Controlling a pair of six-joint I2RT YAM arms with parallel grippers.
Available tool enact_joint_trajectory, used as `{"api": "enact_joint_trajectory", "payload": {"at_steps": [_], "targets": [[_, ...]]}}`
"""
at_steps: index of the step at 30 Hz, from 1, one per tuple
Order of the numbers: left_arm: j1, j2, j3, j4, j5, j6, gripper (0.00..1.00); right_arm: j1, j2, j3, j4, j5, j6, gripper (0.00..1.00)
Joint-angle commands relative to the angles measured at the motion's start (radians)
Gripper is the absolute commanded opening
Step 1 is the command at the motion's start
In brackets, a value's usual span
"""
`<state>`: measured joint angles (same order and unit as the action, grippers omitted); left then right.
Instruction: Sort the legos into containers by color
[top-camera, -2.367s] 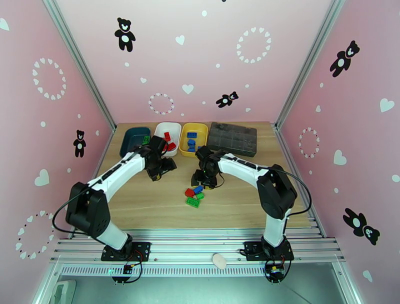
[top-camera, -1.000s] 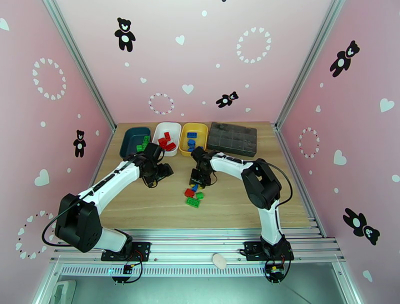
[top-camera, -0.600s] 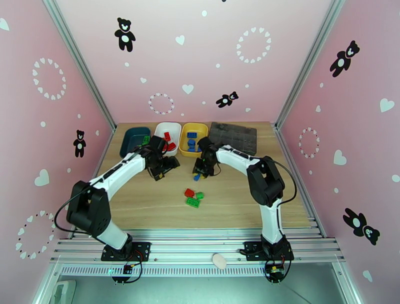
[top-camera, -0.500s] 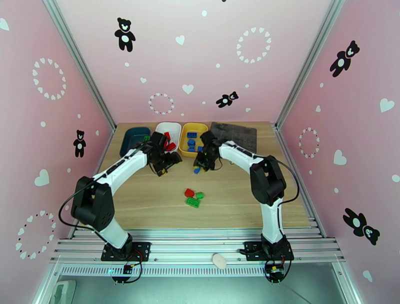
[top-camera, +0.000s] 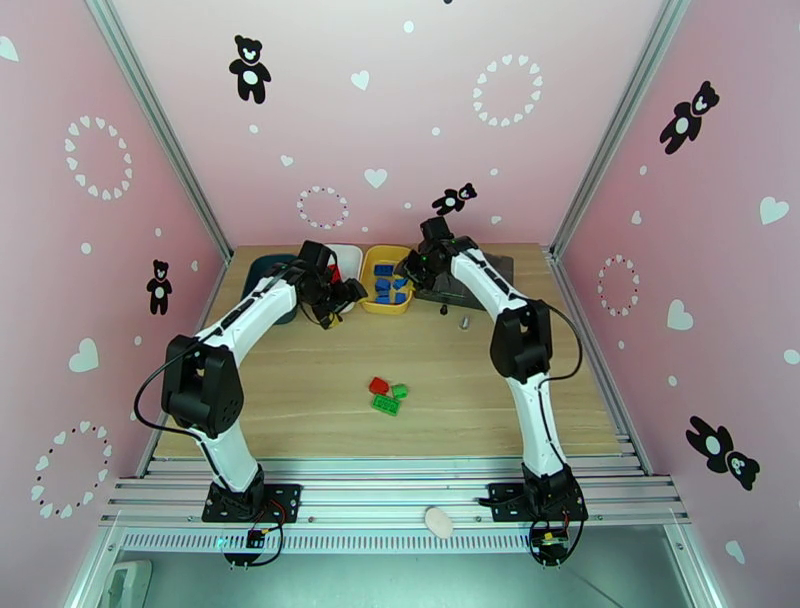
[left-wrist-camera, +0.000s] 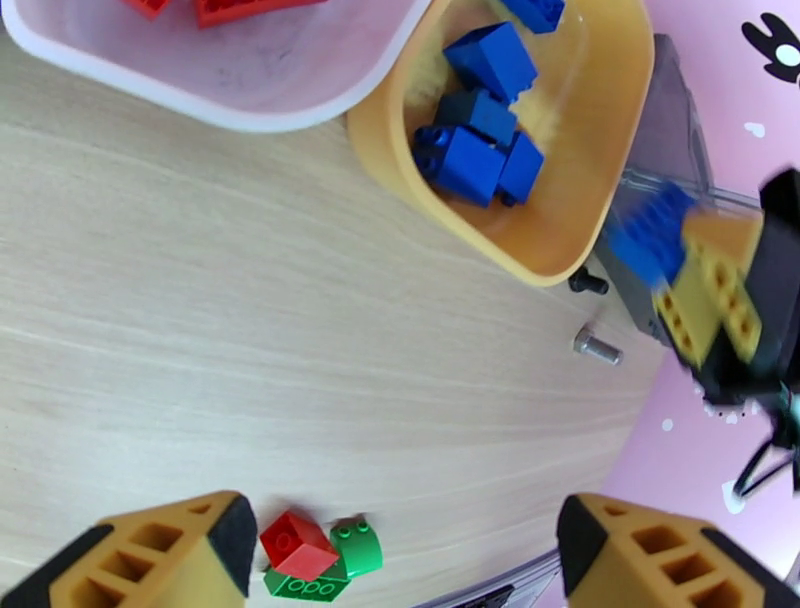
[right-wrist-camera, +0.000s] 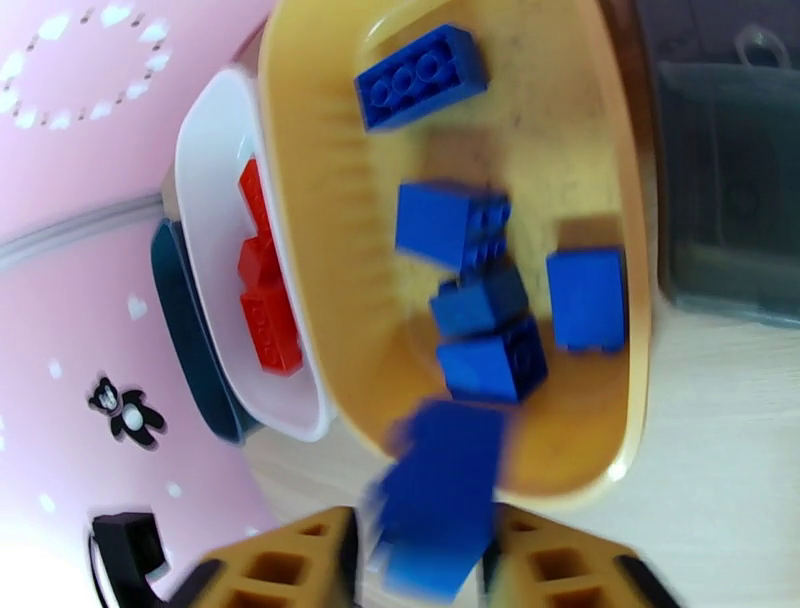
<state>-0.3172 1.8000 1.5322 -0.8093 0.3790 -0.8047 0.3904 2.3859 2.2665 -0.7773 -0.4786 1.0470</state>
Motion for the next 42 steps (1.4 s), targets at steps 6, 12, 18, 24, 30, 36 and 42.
{"api": "enact_joint_trajectory", "payload": {"at_steps": [6,12,18,24,30,36,42], "targets": [[-0.004,-0.058,-0.078,-0.096,-0.066,0.046,0.84,-0.003,0.006,0.076,-0.067,-0.025,-0.026,0.53],[-0.073,-0.076,-0.147,-0.140,-0.137,0.035,0.82,0.011,-0.133,-0.031,-0.167,0.057,-0.153,0.56],[-0.182,-0.060,-0.216,-0.125,-0.161,-0.033,0.81,0.022,-0.379,-0.374,-0.134,0.133,-0.220,0.63],[-0.277,-0.019,-0.239,-0.079,-0.133,-0.106,0.81,0.024,-0.592,-0.689,-0.077,0.166,-0.226,0.63],[-0.340,0.039,-0.247,-0.054,-0.115,-0.147,0.82,0.024,-0.743,-0.866,-0.065,0.193,-0.222,0.64],[-0.363,0.072,-0.255,-0.020,-0.084,-0.184,0.82,0.025,-0.820,-0.952,-0.059,0.206,-0.216,0.64],[-0.376,0.106,-0.237,0.016,-0.064,-0.211,0.82,0.025,-0.846,-0.984,-0.064,0.208,-0.219,0.64]]}}
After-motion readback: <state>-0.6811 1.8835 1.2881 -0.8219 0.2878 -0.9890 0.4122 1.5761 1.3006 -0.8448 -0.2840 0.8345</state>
